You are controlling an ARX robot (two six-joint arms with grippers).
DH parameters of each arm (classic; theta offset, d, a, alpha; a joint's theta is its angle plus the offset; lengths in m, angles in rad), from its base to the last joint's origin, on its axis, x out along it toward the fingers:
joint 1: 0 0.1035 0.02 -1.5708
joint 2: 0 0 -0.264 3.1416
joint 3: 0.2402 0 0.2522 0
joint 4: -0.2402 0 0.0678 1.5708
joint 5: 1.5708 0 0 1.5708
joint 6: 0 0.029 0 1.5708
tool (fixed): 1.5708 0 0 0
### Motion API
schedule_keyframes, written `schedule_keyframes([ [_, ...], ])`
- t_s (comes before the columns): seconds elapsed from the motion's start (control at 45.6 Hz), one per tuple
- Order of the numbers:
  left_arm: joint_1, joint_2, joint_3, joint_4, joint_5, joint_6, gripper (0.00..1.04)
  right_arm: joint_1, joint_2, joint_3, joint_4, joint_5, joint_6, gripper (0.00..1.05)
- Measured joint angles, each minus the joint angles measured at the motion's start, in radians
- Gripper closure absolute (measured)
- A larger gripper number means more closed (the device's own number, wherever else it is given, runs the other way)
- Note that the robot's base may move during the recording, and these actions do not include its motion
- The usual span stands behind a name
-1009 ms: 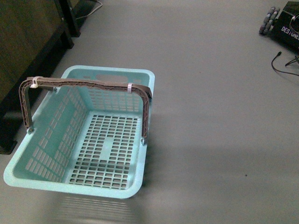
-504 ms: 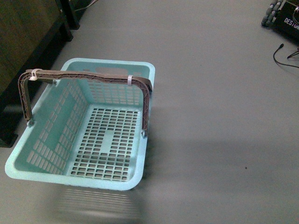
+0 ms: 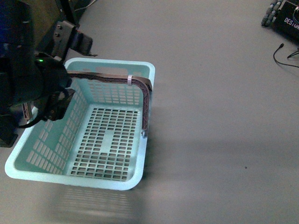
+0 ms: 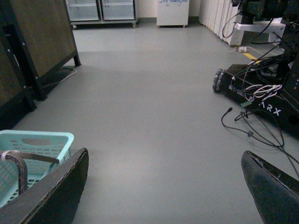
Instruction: Pick lemon and mango into basket
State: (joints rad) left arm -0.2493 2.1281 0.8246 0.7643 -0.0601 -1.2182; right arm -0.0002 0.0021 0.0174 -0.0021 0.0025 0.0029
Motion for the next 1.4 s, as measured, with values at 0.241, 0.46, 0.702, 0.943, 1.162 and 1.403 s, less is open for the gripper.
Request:
schedule_keyframes([
  [0.241,-0.056,0.153,0.197,-0.018,-0.029,-0.116,0.07,0.000,0.000,0.000,0.000,0.000,0.000,0.09],
  [0.46,-0.065,0.206,0.280,-0.018,-0.056,-0.182,0.07,0.000,0.000,0.000,0.000,0.000,0.000,0.09],
  [0.702,-0.052,0.246,0.324,-0.023,-0.071,-0.216,0.07,0.000,0.000,0.000,0.000,0.000,0.000,0.09],
  [0.943,-0.032,0.262,0.362,-0.069,-0.079,-0.226,0.33,0.000,0.000,0.000,0.000,0.000,0.000,0.09],
  [1.162,-0.029,0.260,0.377,-0.117,-0.092,-0.274,0.67,0.000,0.000,0.000,0.000,0.000,0.000,0.09],
  [1.403,-0.013,0.135,0.247,-0.154,-0.092,-0.277,0.74,0.000,0.000,0.000,0.000,0.000,0.000,0.09],
])
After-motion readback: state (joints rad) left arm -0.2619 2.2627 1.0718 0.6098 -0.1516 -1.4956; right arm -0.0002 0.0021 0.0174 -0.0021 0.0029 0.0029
